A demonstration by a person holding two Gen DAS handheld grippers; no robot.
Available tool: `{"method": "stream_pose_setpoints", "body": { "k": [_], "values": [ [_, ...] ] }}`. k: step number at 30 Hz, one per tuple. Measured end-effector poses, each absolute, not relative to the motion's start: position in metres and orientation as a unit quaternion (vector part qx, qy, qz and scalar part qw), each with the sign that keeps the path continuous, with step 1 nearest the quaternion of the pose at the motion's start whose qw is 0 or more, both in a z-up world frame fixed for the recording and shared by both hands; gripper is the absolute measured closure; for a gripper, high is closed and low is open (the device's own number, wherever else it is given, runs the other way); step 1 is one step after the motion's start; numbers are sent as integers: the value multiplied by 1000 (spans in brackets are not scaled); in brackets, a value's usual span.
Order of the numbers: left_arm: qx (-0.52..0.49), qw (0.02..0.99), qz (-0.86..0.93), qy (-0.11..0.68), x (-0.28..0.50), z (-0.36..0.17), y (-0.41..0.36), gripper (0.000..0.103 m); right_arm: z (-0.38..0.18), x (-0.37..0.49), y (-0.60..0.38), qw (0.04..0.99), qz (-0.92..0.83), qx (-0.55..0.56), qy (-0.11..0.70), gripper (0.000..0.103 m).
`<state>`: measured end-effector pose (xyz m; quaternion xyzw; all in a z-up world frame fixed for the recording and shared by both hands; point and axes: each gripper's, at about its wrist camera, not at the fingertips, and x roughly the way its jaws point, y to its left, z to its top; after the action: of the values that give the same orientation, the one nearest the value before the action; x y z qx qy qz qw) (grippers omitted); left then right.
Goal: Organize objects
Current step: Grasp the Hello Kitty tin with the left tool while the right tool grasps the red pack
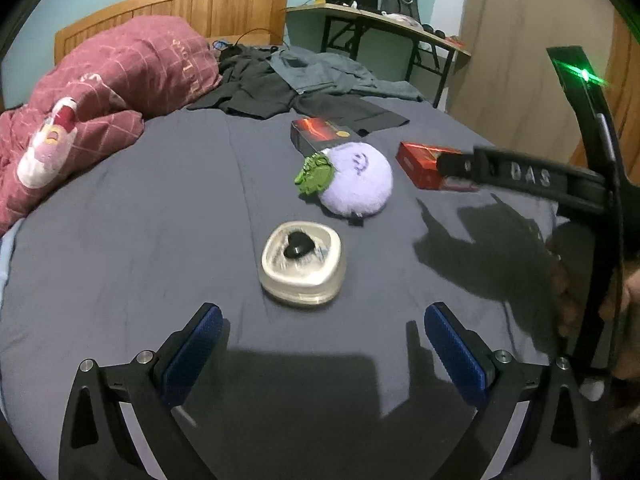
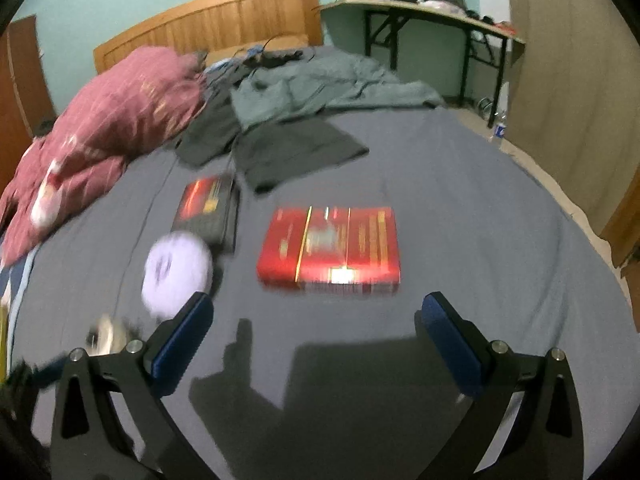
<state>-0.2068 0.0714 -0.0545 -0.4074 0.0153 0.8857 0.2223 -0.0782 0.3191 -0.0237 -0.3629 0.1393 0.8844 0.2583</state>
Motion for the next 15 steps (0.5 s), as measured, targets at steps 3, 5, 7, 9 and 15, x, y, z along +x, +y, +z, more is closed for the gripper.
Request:
{"method": "stream_pose_setpoints", "body": {
  "k": [3,5,7,9,15],
  "values": [
    [-407,226,885,19,-222,-58,77,0,-28,-91,330,276,880,-360,138,0],
    [-409,226,884,24,-228,-61,83,0,-34,-99,334,268,879,-369,138,0],
    [-411,226,883,31,-233,-64,87,0,-40,-107,337,261,879,-373,142,0],
    [-412,224,882,35,-240,-65,90,0,-49,-114,339,260,873,-387,143,0],
    [-432,228,872,25,-261,-72,91,0,-58,-128,348,259,864,-404,152,0]
  ]
}}
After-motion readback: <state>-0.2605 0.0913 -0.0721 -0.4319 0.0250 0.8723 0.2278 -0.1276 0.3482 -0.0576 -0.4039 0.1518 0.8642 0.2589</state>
